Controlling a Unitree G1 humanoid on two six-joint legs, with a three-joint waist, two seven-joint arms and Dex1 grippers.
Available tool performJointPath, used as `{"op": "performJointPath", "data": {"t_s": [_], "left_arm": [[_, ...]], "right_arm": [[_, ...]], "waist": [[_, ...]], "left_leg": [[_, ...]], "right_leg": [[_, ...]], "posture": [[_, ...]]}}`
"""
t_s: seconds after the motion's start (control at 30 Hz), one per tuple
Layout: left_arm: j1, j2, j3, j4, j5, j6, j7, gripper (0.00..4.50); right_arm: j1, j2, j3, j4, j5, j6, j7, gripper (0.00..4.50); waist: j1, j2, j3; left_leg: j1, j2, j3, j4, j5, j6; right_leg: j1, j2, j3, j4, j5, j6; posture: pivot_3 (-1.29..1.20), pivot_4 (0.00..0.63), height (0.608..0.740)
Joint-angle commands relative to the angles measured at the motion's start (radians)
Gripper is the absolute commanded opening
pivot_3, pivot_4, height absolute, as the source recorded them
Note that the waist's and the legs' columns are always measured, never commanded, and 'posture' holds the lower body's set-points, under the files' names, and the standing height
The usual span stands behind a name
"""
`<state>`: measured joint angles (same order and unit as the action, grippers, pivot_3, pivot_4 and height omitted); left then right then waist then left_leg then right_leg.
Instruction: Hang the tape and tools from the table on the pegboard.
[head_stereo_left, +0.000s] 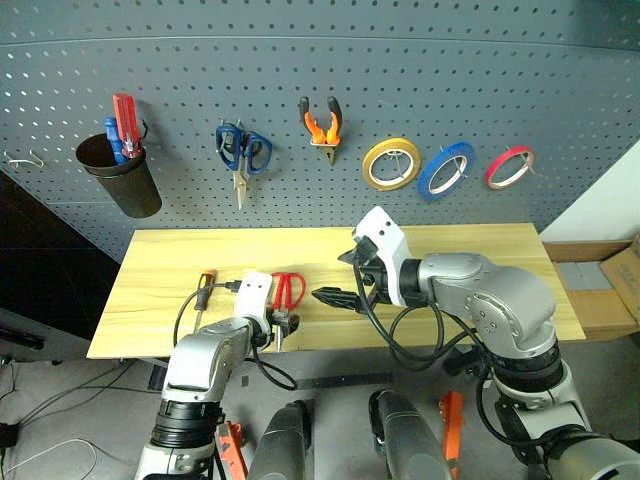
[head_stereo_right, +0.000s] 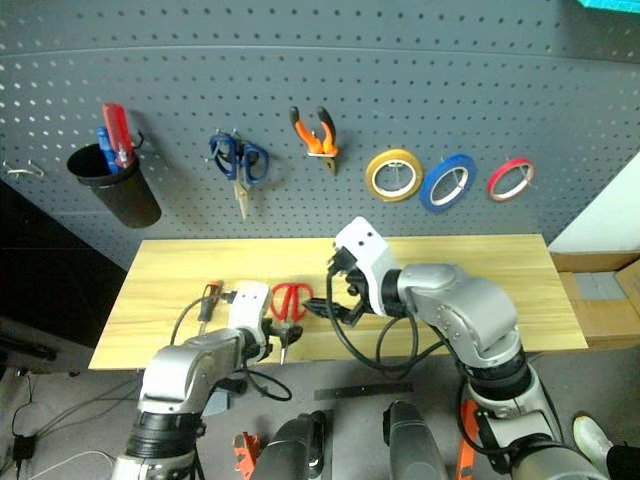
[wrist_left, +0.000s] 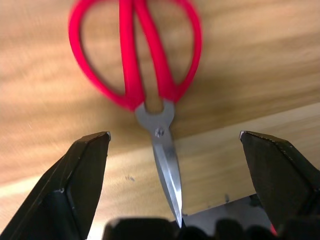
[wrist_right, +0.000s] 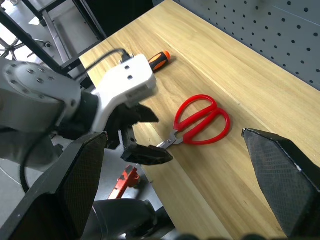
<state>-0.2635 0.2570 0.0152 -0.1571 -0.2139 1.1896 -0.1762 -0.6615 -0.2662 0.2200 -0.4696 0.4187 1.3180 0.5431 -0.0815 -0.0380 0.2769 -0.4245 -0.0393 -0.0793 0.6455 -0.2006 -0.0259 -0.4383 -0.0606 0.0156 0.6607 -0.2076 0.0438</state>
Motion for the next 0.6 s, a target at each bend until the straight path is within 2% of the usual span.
{"op": "performJointPath", "data": {"t_s": [0.03, 0.27, 0.37, 0.6], "left_arm": [[-0.018, -0.026, 0.030, 0.036, 0.018, 0.007, 0.042, 4.50], [-0.045, -0.069, 0.060, 0.133, 0.014, -0.018, 0.061, 4.50], [-0.044, -0.065, 0.052, 0.163, 0.029, -0.047, 0.060, 3.90], [-0.026, -0.083, 0.103, 0.170, 0.007, -0.128, 0.048, 1.49]], "right_arm": [[-0.023, 0.000, -0.004, -0.045, 0.022, 0.000, -0.017, 4.48], [-0.032, -0.006, -0.012, -0.044, 0.040, 0.006, -0.035, 4.48], [-0.035, -0.018, -0.011, -0.044, 0.050, 0.009, -0.040, 4.50], [-0.043, -0.043, -0.005, -0.045, 0.053, 0.001, -0.050, 4.50]], "waist": [[0.000, 0.000, 0.000], [-0.001, 0.000, 0.000], [-0.001, 0.000, 0.000], [-0.002, 0.000, 0.000]], "left_leg": [[0.000, 0.000, 0.000, 0.000, 0.000, 0.000], [0.000, 0.000, 0.000, 0.000, 0.000, 0.000], [0.000, 0.000, 0.001, 0.000, 0.000, 0.000], [0.000, 0.000, 0.001, 0.000, 0.000, 0.000]], "right_leg": [[0.000, 0.000, 0.000, 0.000, 0.000, 0.000], [0.000, 0.000, 0.000, -0.001, 0.000, 0.000], [0.000, 0.000, 0.000, -0.001, 0.000, 0.000], [0.000, 0.000, 0.000, -0.002, 0.000, 0.000]], "posture": [[-0.13, 0.232, 0.740], [-0.14, 0.235, 0.740], [-0.15, 0.236, 0.740], [-0.15, 0.236, 0.740]]}}
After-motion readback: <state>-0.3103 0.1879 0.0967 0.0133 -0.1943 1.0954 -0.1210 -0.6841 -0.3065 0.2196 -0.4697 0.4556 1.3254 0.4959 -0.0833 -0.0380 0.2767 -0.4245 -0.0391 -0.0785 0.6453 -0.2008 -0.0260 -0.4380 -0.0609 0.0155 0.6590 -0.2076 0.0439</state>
